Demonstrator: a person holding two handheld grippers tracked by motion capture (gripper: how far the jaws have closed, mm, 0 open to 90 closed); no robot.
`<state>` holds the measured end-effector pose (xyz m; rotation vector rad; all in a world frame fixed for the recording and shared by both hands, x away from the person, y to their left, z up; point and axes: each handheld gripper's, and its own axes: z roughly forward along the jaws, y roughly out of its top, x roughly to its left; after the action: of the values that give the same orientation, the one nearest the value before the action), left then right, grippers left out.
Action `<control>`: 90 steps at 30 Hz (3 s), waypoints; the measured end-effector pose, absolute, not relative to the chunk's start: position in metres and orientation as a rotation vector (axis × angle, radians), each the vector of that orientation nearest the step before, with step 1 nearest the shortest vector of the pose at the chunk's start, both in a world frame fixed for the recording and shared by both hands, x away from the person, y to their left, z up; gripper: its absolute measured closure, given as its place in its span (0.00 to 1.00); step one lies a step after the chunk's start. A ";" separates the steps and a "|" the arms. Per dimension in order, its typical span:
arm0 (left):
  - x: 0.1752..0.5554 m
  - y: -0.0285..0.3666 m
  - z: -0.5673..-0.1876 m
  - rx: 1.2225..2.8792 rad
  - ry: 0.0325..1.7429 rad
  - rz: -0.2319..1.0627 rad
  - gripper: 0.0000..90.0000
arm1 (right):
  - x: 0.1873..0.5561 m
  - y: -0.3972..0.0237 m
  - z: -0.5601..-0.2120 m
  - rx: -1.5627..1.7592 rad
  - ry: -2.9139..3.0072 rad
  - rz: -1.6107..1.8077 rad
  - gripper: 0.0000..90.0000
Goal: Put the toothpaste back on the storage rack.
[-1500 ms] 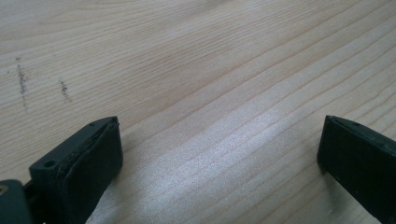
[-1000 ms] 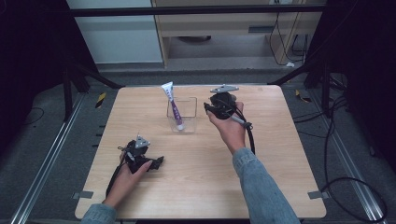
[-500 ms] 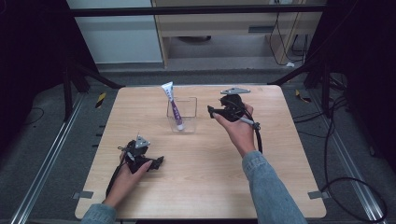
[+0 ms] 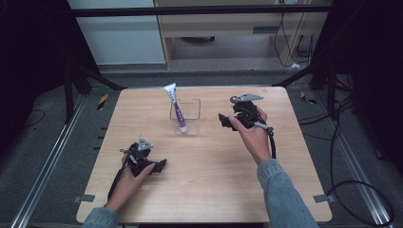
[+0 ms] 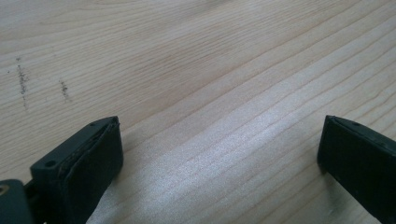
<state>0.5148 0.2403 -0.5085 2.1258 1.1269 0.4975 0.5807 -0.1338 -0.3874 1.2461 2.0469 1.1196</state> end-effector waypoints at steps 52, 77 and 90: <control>0.515 0.240 -0.508 2.127 1.126 0.498 0.00 | 0.549 -0.231 -0.478 1.381 2.059 0.887 0.11; 0.515 0.240 -0.508 2.127 1.126 0.497 0.00 | 0.558 -0.247 -0.502 1.490 1.982 0.894 0.11; 0.515 0.240 -0.508 2.127 1.126 0.498 0.00 | 0.562 -0.248 -0.511 1.518 1.977 0.870 0.09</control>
<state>0.5148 0.2404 -0.5084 2.1269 1.1258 0.4976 0.5615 -0.2477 -0.5106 1.5183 1.9772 0.8696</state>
